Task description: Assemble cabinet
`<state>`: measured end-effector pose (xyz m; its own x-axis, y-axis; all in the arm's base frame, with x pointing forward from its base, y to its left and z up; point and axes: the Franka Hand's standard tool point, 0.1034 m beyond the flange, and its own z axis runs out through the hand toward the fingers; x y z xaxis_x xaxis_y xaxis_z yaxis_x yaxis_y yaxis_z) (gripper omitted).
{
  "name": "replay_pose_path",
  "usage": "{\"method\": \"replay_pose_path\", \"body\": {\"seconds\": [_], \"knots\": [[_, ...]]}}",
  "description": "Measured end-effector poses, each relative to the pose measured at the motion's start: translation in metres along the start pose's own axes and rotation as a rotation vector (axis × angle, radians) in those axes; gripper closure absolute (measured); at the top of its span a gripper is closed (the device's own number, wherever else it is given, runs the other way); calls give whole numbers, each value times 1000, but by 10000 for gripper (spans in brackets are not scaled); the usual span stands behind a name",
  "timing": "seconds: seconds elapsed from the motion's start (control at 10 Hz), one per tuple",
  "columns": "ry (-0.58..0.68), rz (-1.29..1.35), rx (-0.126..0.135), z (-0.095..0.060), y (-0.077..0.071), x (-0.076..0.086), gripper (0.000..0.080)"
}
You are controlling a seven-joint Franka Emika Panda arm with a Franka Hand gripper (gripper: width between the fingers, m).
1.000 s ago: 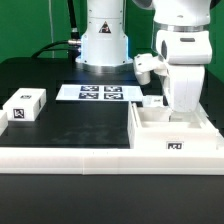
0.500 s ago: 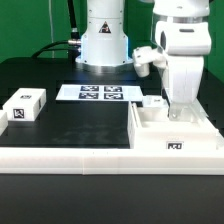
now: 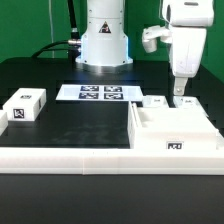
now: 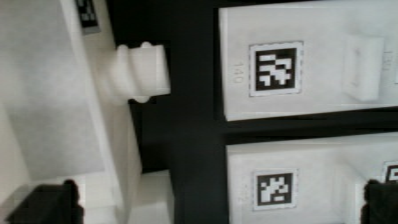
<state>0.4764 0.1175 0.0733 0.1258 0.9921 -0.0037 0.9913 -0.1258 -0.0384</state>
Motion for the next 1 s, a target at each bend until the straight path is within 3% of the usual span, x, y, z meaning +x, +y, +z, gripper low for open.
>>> {"method": "replay_pose_path", "body": {"seconds": [0.4, 0.5, 0.8, 1.0], "knots": [[4, 5, -5, 0, 0, -1, 2], [15, 1, -26, 0, -4, -1, 2], [35, 1, -40, 6, -33, 14, 2], [34, 10, -39, 6, -29, 10, 2]]}}
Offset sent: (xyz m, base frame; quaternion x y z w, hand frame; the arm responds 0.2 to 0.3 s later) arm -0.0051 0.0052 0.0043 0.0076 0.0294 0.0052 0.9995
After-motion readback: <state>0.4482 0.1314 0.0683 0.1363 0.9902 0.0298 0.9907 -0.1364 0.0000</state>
